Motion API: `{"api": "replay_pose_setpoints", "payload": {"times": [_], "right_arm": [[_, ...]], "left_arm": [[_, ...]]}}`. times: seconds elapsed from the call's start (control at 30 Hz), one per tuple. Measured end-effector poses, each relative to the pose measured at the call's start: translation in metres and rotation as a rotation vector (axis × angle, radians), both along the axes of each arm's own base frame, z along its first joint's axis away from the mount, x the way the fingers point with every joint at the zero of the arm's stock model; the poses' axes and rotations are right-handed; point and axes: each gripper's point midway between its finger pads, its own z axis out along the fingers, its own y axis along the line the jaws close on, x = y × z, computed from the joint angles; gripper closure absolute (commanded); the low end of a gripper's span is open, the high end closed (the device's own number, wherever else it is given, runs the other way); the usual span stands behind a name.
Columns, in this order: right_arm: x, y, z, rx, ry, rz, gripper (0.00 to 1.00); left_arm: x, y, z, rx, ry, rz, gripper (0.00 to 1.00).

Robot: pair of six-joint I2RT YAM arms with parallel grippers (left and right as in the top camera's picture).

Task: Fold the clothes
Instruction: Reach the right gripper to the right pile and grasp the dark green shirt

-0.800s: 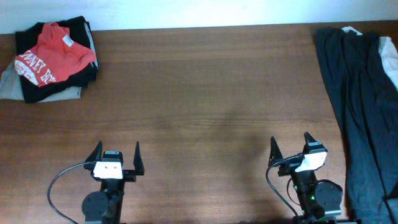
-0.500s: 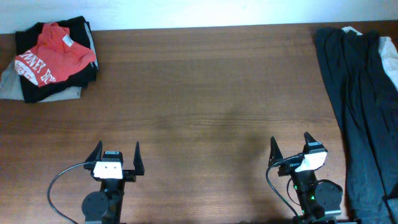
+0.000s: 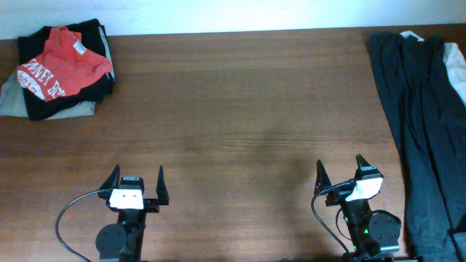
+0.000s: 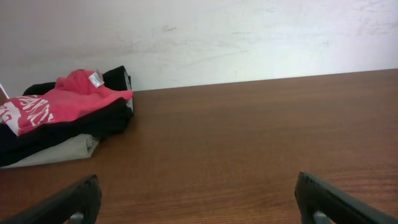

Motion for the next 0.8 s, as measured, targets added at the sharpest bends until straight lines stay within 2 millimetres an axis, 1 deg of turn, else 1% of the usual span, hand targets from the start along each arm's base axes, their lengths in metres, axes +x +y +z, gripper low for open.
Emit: {"api": "replay_pose_setpoints", "payload": {"times": [0.53,0.63,0.7,0.73,0.8], "right_arm": [[0.0,0.0,0.0,0.0,0.0,0.0,0.01],[-0.001,0.005,0.001,0.003,-0.004,0.031,0.01],[-0.004,0.02,0.004,0.008,-0.015,0.119,0.01],[-0.008,0.034,0.006,0.012,-0.021,0.201,0.01],[-0.024,0.068,0.008,0.023,-0.028,0.419,0.01]], "left_arm": [[0.0,0.0,0.0,0.0,0.0,0.0,0.01],[0.0,0.0,0.0,0.0,0.0,0.0,0.01],[0.0,0.0,0.0,0.0,0.0,0.001,0.01],[0.0,0.001,0.0,0.0,0.0,0.003,0.01],[0.0,0.001,0.0,0.0,0.0,0.003,0.01]]}}
